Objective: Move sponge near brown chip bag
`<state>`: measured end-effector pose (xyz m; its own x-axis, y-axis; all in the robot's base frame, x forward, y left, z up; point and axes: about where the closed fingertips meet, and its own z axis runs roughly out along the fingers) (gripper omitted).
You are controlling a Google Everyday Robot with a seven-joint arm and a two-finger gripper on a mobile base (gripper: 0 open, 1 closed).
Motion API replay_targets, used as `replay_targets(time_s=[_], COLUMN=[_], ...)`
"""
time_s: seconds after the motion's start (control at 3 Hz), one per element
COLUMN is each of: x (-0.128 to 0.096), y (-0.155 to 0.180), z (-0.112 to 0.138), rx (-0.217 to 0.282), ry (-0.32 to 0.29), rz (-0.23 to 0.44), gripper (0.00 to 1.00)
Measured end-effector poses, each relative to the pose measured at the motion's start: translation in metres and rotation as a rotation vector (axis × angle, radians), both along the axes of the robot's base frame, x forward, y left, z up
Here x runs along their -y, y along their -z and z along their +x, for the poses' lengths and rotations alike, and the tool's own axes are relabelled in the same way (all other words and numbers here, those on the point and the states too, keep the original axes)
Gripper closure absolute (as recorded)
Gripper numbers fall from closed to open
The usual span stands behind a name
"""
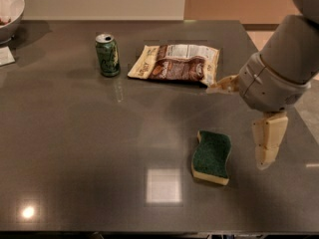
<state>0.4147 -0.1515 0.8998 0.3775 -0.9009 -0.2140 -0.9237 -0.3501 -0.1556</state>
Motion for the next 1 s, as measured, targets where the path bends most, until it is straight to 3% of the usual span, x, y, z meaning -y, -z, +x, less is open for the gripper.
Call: replay_targets(time_s=[0.33, 1.0], x=[-0.008, -0.020], y=[0.021, 0.057], z=[0.001, -0.009], rx=[-0.003, -0.035], ry=[-0.134, -0.325], rz=[-0.006, -0.067], gripper=[0.00, 0.00])
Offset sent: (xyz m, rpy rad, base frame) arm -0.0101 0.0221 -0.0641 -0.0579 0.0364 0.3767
